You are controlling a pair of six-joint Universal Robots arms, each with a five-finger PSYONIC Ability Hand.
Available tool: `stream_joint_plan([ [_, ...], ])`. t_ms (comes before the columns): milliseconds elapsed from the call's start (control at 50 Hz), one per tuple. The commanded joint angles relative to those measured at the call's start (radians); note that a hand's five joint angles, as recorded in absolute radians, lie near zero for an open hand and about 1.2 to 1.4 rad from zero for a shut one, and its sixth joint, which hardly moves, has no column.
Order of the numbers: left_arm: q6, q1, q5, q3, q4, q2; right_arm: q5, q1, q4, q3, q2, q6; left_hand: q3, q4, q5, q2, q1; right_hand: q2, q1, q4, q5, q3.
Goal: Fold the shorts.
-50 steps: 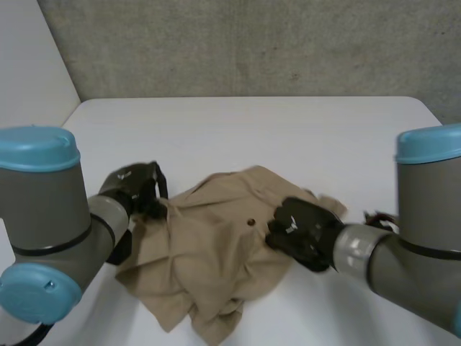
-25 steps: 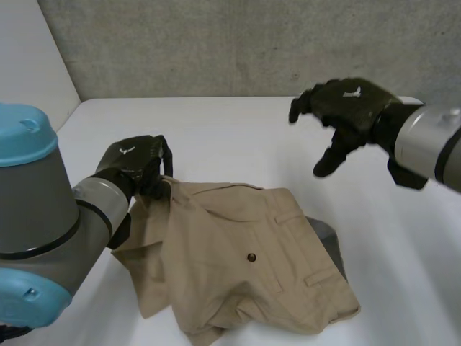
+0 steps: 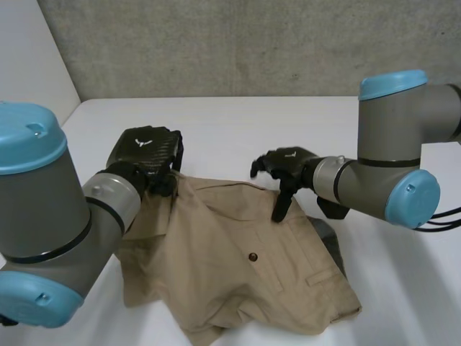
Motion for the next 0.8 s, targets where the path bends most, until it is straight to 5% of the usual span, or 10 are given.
stream_joint_plan([
  [20, 0.071, 0.005, 0.001, 0.064, 0.032, -0.077, -0.004, 0.001, 0.066, -0.091, 0.046, -0.003, 0.157, 0.167, 0.17, 0.165, 0.188, 0.981, 1.081, 1.05, 1.047, 1.058],
  [160, 0.198, 0.014, 0.065, 0.211, 0.068, -0.178, 0.042, 0.001, -0.088, -0.198, 0.018, -0.045, 0.16, 0.17, 0.173, 0.167, 0.191, 1.028, 1.128, 1.097, 1.093, 1.104],
  [280, 0.358, 0.04, 0.119, 0.463, 0.27, -0.207, 0.244, 0.016, -0.585, -0.159, -0.172, -0.129, 0.25, 0.261, 0.264, 0.258, 0.282, 1.028, 1.128, 1.097, 1.093, 1.104],
  [400, 0.377, 0.044, 0.091, 0.555, 0.551, -0.157, 0.266, 0.023, -0.956, -0.048, -0.329, -0.164, 0.262, 0.273, 0.275, 0.27, 0.293, 1.028, 1.128, 1.097, 1.093, 1.104],
  [540, 0.352, 0.041, 0.076, 0.411, 0.685, 0.012, 0.26, 0.023, -0.94, 0.013, -0.387, -0.167, 0.262, 0.273, 0.275, 0.27, 0.293, 1.028, 1.128, 1.097, 1.093, 1.104],
  [800, 0.265, 0.051, 0.077, -0.068, 0.681, -0.005, 0.238, 0.023, -0.824, 0.392, -0.399, -0.173, 0.201, 0.212, 0.214, 0.209, 0.232, 1.028, 1.128, 1.097, 1.093, 1.104],
])
